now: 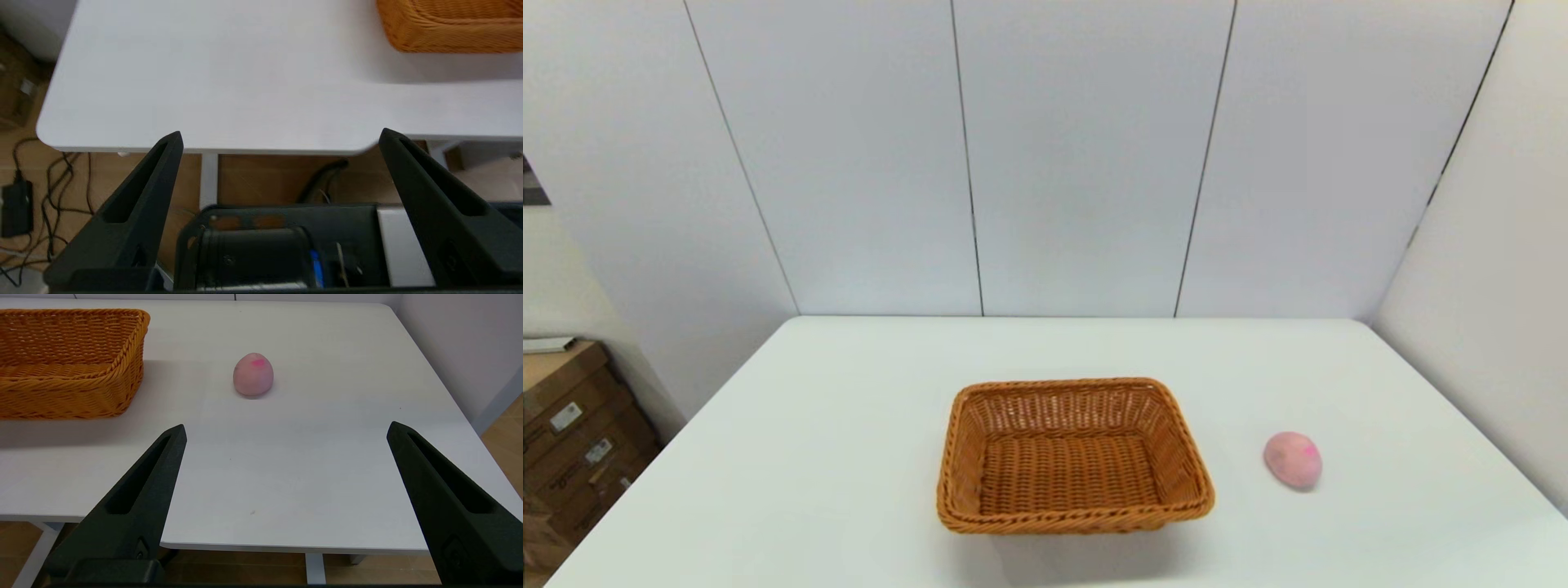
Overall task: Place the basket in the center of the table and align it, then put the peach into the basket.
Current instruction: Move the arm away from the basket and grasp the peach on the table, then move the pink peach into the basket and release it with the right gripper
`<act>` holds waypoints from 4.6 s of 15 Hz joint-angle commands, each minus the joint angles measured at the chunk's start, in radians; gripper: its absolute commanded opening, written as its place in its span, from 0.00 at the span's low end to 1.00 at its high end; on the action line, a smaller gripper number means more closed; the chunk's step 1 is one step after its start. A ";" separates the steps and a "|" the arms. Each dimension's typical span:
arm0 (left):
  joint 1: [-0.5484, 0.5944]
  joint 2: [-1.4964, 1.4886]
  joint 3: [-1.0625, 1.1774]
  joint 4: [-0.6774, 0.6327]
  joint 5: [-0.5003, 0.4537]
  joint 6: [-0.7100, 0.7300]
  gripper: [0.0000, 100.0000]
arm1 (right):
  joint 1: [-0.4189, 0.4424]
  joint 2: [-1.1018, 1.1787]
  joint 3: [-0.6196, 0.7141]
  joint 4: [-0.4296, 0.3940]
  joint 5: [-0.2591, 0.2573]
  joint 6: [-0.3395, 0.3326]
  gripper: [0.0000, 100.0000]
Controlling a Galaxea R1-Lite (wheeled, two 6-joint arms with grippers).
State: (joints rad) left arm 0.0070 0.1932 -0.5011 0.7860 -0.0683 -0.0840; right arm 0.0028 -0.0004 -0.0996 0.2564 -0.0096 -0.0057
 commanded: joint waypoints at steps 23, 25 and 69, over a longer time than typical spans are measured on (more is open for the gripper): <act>-0.012 -0.195 0.418 -0.580 0.111 0.015 1.00 | 0.189 1.654 -0.901 0.086 -0.116 0.369 1.00; -0.012 -0.195 0.418 -0.580 0.111 0.015 1.00 | 0.187 1.749 -0.917 0.027 -0.122 0.403 1.00; -0.012 -0.195 0.418 -0.580 0.111 0.017 1.00 | 0.523 1.892 -1.339 0.285 -0.006 0.477 0.00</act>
State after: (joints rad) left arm -0.0047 -0.0013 -0.0828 0.2043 0.0428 -0.0668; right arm 0.4094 1.8698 -1.3879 0.5353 -0.0089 0.4651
